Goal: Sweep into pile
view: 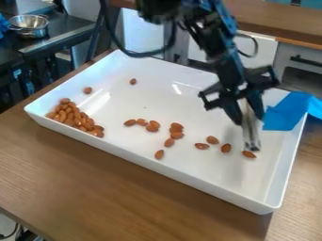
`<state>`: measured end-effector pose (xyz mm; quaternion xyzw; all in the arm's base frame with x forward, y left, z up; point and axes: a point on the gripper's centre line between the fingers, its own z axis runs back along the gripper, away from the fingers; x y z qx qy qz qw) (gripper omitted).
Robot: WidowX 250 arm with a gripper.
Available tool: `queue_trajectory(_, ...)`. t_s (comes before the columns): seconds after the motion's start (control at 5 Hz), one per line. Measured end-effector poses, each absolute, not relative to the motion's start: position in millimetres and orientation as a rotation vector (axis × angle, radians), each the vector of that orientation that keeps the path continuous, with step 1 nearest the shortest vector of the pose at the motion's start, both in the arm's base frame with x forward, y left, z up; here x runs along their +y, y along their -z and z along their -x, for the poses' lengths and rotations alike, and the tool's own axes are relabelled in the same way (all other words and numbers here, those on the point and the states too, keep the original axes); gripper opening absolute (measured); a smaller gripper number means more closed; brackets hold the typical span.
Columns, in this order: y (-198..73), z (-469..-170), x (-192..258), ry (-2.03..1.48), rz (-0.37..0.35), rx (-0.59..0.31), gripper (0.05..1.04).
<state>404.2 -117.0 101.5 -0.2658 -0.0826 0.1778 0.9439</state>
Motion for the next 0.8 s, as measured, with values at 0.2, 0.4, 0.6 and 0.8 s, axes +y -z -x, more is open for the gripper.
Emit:
queue_trajectory(0.2,-94,-399,-141,-0.323,0.524,-0.19,0.362)
queue_trajectory(0.4,-94,-400,-152,-0.313,0.518,-0.221,0.362)
queue_trajectory(0.6,-85,-404,-152,-0.319,0.502,-0.231,0.362)
queue_trajectory(0.8,-81,-406,-149,-0.306,0.485,-0.247,0.362)
